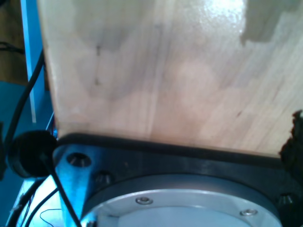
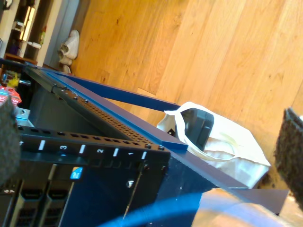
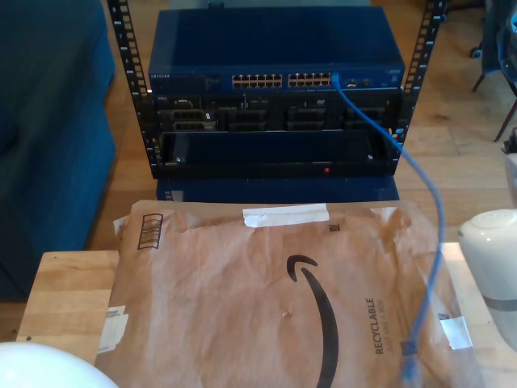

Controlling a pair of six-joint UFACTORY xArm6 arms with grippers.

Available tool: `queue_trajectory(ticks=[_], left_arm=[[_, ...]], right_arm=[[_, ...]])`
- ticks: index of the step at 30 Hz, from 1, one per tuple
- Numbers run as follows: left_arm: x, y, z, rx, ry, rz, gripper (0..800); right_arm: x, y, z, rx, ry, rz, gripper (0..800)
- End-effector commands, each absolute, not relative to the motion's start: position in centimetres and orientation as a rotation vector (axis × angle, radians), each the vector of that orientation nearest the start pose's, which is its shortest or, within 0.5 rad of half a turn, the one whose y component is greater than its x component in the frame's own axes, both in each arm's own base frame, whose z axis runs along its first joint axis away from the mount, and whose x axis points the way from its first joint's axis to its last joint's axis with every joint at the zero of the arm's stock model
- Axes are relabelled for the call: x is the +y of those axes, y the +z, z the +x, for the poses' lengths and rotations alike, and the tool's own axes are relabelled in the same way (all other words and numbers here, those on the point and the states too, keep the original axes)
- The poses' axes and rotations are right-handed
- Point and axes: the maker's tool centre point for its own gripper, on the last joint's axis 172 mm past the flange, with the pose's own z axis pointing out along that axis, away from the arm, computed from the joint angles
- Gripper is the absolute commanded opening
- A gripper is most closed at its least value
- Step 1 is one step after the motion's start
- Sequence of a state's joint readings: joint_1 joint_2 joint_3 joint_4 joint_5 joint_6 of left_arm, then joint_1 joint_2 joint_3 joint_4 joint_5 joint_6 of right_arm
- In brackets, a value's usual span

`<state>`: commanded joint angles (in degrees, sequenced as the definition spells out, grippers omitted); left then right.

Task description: Grab the cable and plug it in

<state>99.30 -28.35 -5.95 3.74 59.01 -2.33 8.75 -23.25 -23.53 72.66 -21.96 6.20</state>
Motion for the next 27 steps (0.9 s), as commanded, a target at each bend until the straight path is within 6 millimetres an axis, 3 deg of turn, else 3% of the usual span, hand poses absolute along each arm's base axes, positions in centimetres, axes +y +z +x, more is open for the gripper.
queue_trajectory(ticks=[5, 11, 13, 17, 27], left_arm=[[12.2, 2.8, -3.3, 2.140, -0.460, 1.828, 800], [12.2, 2.8, -3.3, 2.140, -0.460, 1.828, 800], [12.2, 2.8, -3.3, 2.140, -0.460, 1.828, 800], [12.2, 2.8, -3.3, 2.140, -0.460, 1.828, 800], [12.2, 2.8, -3.2, 2.139, -0.460, 1.830, 800]], right_arm=[[-11.9, 25.6, 45.3, 1.570, -1.229, -1.968, 762], [-18.3, 24.9, 43.8, 1.621, -1.166, -1.976, 781], [-19.2, 24.4, 43.4, 1.619, -1.126, -1.978, 784], [-22.0, 23.4, 41.4, 1.641, -1.081, -1.971, 790], [-26.6, 21.9, 36.5, 1.633, -0.959, -1.952, 790]])
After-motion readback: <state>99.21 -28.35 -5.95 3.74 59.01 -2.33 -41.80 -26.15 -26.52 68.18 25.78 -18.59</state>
